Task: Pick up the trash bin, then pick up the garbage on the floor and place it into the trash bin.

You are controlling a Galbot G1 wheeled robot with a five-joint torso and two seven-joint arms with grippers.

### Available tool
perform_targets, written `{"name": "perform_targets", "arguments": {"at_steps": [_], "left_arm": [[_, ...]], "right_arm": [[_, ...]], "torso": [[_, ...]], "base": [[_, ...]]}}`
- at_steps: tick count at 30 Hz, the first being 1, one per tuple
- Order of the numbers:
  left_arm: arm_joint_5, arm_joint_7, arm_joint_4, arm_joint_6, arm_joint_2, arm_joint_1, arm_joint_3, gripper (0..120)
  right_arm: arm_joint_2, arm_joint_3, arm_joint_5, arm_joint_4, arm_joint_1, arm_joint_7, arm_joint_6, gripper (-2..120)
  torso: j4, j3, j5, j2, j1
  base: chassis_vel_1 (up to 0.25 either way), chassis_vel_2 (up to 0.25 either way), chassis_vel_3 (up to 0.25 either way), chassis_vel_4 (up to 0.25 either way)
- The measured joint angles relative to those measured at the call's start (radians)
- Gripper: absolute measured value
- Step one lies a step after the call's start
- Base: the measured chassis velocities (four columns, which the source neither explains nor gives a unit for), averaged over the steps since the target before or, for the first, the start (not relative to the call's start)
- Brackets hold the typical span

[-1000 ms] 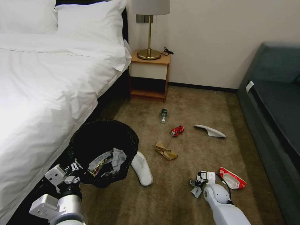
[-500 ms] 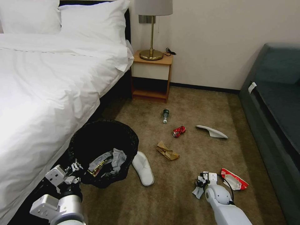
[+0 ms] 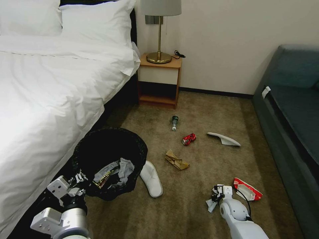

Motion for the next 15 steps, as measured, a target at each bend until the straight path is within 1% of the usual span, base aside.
{"name": "perform_targets", "arguments": {"at_steps": [1, 2, 4, 5, 6, 7, 8, 9, 10, 12, 13, 14, 15], "left_arm": [[0.002, -0.006, 0.002, 0.005, 0.000, -0.001, 0.002, 4], [0.002, -0.006, 0.002, 0.005, 0.000, -0.001, 0.002, 4], [0.003, -0.019, 0.006, 0.019, 0.000, 0.000, 0.009, 4], [0.003, -0.019, 0.006, 0.019, 0.000, 0.000, 0.009, 4], [0.005, -0.023, 0.007, 0.025, 0.001, 0.001, 0.013, 4], [0.005, -0.023, 0.007, 0.025, 0.001, 0.001, 0.013, 4], [0.008, -0.030, 0.010, 0.039, 0.002, 0.005, 0.025, 4], [0.008, -0.033, 0.013, 0.047, 0.003, 0.007, 0.035, 4], [0.008, -0.033, 0.013, 0.047, 0.003, 0.007, 0.035, 4], [0.008, -0.036, 0.026, 0.060, 0.006, 0.009, 0.056, 4], [0.008, -0.036, 0.026, 0.060, 0.006, 0.009, 0.056, 4], [0.008, -0.038, 0.033, 0.064, 0.007, 0.009, 0.063, 4], [0.008, -0.039, 0.044, 0.069, 0.008, 0.010, 0.077, 4]], "right_arm": [[-0.009, -0.003, -0.004, 0.030, -0.013, 0.004, 0.043, 0], [-0.009, -0.003, -0.004, 0.030, -0.013, 0.004, 0.043, 0], [-0.019, -0.005, -0.001, 0.077, -0.032, 0.001, 0.117, 0], [-0.019, -0.005, -0.001, 0.077, -0.032, 0.001, 0.117, 0], [-0.023, -0.005, -0.001, 0.099, -0.039, -0.003, 0.151, 0], [-0.023, -0.005, -0.001, 0.099, -0.039, -0.003, 0.151, 0], [-0.031, -0.008, -0.003, 0.149, -0.051, -0.022, 0.238, 0], [-0.034, -0.009, -0.003, 0.185, -0.056, -0.039, 0.301, 0], [-0.034, -0.009, -0.003, 0.185, -0.056, -0.039, 0.301, 0], [-0.041, -0.014, 0.022, 0.291, -0.064, -0.084, 0.402, 0], [-0.041, -0.014, 0.022, 0.291, -0.064, -0.084, 0.402, 0], [-0.044, -0.016, 0.033, 0.332, -0.067, -0.107, 0.433, 0], [-0.046, -0.019, 0.043, 0.391, -0.070, -0.148, 0.484, 0]], "torso": [[0.0001, 0.000, 0.0002, 0.000, 0.000], [0.0001, 0.000, 0.0002, 0.000, 0.000], [0.0000, 0.000, 0.0001, 0.000, 0.000], [0.0000, 0.000, 0.0001, 0.000, 0.000], [0.0001, 0.000, 0.0001, 0.000, 0.000], [0.0001, 0.000, 0.0001, 0.000, 0.000], [0.0001, 0.000, 0.0000, 0.000, 0.000], [0.0001, 0.000, 0.0002, 0.000, 0.000], [0.0001, 0.000, 0.0002, 0.000, 0.000], [0.0003, 0.000, 0.0000, 0.000, 0.000], [0.0003, 0.000, 0.0000, 0.000, 0.000], [0.0003, 0.000, 0.0001, 0.000, 0.000], [0.0002, 0.000, 0.0000, 0.000, 0.000]], "base": [[0.000, 0.000, 0.000, 0.000], [0.000, 0.000, 0.000, 0.000], [0.000, 0.000, 0.000, 0.000], [0.000, 0.000, 0.000, 0.000], [0.000, 0.000, 0.000, 0.000], [0.000, 0.000, 0.000, 0.000], [0.000, 0.000, 0.000, 0.000], [0.000, 0.000, 0.000, 0.000], [0.000, 0.000, 0.000, 0.000], [0.000, 0.000, 0.000, 0.000], [0.000, 0.000, 0.000, 0.000], [0.000, 0.000, 0.000, 0.000], [0.000, 0.000, 0.000, 0.000]]}}
